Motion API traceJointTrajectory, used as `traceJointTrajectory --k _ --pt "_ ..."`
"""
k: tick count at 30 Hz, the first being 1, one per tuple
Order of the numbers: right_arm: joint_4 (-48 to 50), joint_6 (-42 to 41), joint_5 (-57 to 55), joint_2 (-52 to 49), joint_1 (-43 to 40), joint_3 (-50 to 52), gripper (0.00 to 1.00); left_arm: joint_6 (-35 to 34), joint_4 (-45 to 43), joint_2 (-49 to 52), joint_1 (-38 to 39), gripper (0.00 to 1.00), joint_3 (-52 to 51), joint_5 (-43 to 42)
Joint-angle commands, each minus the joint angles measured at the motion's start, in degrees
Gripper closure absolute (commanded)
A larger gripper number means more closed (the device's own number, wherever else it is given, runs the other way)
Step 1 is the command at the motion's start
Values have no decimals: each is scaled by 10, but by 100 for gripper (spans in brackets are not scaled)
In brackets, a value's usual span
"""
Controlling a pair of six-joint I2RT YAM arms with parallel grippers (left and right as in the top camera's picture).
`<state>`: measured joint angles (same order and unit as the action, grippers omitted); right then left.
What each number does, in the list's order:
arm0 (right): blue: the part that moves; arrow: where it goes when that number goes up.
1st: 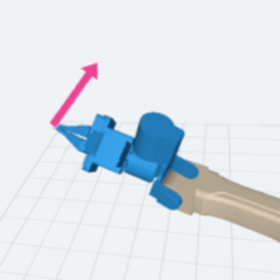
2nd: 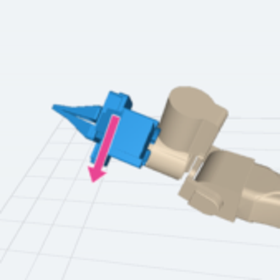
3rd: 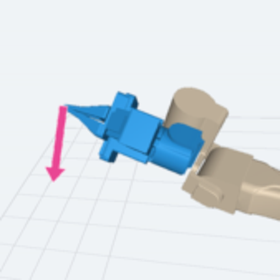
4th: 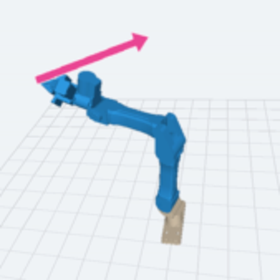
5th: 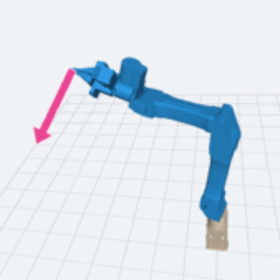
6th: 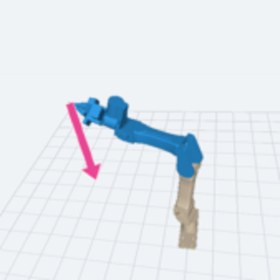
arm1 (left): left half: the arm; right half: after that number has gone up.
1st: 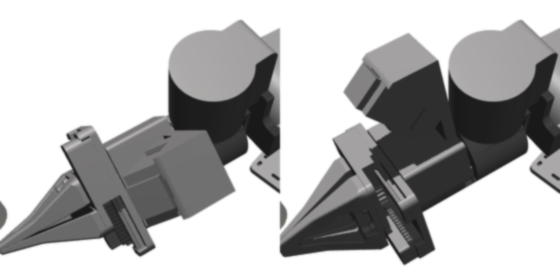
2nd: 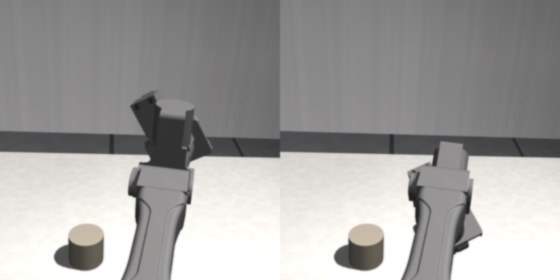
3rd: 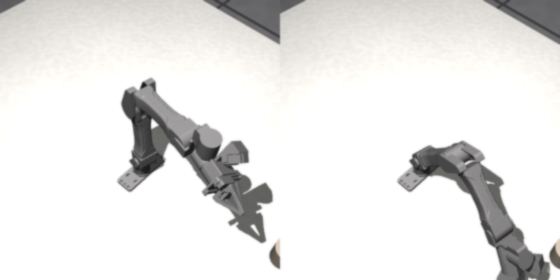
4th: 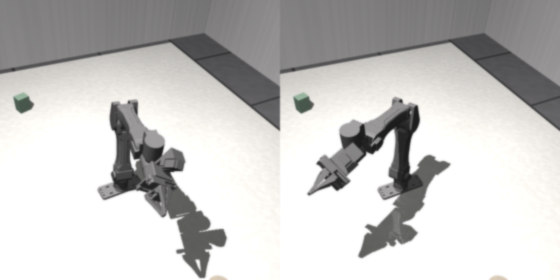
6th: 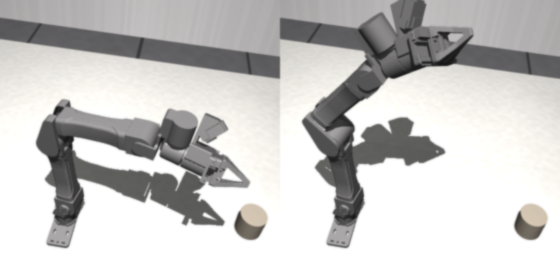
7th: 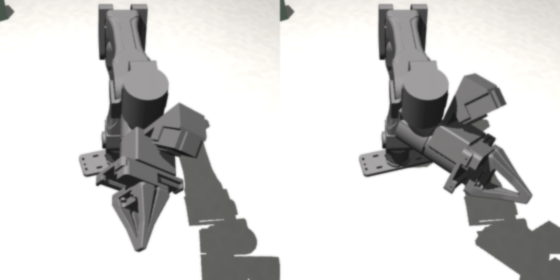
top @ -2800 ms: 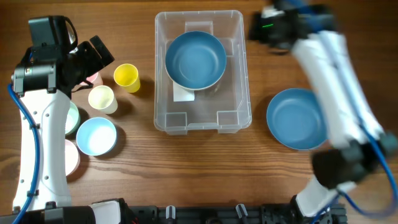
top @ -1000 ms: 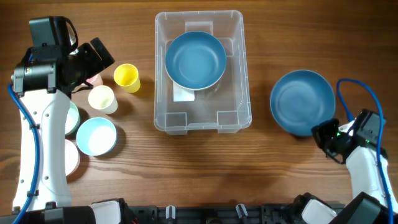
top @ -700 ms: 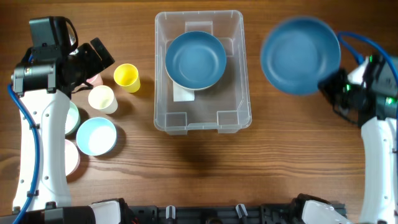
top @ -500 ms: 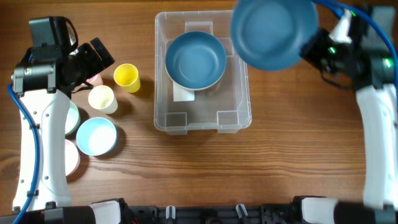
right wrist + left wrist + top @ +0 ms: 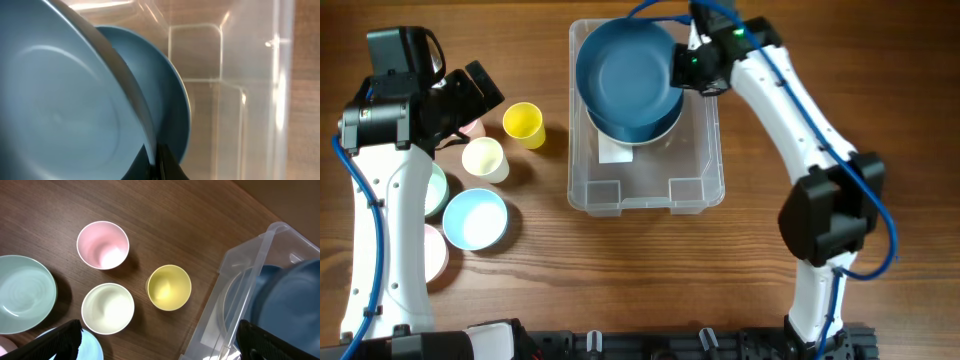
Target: Pack container
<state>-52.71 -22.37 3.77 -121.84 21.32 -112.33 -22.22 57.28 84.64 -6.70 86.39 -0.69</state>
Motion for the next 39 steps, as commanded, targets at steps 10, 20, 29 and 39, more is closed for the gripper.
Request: traceJointTrajectory --k 10,20,29,39 --pt "33 -1 -81 -5 8 -17 84 -5 0 -8 0 0 10 3" --pt "-17 2 -85 104 -17 -17 51 -3 5 -12 1 0 10 3" --pt "-271 15 -51 218 -175 -15 27 39 11 5 82 0 10 55" --pt "-287 42 -50 210 -209 15 26 25 16 123 85 1 10 48"
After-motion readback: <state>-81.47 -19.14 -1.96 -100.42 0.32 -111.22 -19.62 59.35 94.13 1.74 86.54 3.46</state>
